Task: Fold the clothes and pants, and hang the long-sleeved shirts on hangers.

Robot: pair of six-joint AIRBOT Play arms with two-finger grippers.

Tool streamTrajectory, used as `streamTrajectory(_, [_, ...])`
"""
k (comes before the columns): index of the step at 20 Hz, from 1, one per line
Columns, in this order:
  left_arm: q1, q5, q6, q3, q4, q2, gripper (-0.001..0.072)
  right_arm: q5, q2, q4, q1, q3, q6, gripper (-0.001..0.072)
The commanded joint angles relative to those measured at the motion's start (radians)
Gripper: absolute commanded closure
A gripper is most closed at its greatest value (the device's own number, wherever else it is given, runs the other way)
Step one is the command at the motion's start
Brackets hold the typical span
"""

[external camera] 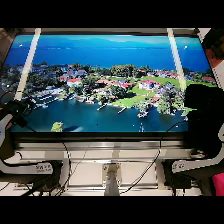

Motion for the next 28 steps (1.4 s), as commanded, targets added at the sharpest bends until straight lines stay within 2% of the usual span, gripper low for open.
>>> streamTrajectory(1, [0.000,0.010,-0.002,0.000,0.005,-0.002,0.0698,0.000,0.001,0.000,0.001,0.000,0.000,0.0687])
streamTrajectory(3, [-0.001,0.009,-0.042,0.000,0.005,0.000,0.0699,0.000,0.001,0.000,0.001,0.000,0.000,0.0687])
streamTrajectory(5, [-0.001,0.008,-0.150,0.002,0.005,0.018,0.0699,0.000,0.001,0.000,0.001,0.000,0.000,0.0687])
streamTrajectory(10, [-0.002,0.024,-0.660,0.097,-0.008,0.196,0.0699,0.000,0.001,0.000,0.001,0.000,0.000,0.0687])
streamTrajectory(12, [-0.002,0.096,-0.846,0.148,-0.040,0.314,0.0699,0.000,0.001,0.000,0.001,0.000,0.000,0.0687])
streamTrajectory(13, [-0.005,0.161,-0.910,0.166,-0.047,0.375,0.0699,0.000,0.001,0.000,0.001,0.000,0.000,0.0687])
streamTrajectory(14, [-0.010,0.257,-0.936,0.180,-0.048,0.442,0.0699,0.000,0.001,0.000,0.001,0.000,0.000,0.0687])
streamTrajectory(17, [-0.060,0.603,-0.937,0.191,-0.049,0.614,0.0699,0.000,0.001,0.000,0.001,0.000,0.000,0.0687])
streamTrajectory(19, [-0.126,0.759,-0.942,0.191,-0.081,0.683,0.0699,0.000,0.001,0.000,0.001,0.000,0.000,0.0686])
streamTrajectory(23, [-0.340,0.753,-0.951,0.191,-0.314,0.711,0.0699,0.000,0.001,0.000,0.001,0.000,0.000,0.0687])
streamTrajectory(28, [-0.648,0.747,-0.951,0.188,-0.373,0.604,0.0699,0.000,0.001,0.000,0.001,0.000,0.000,0.0686])
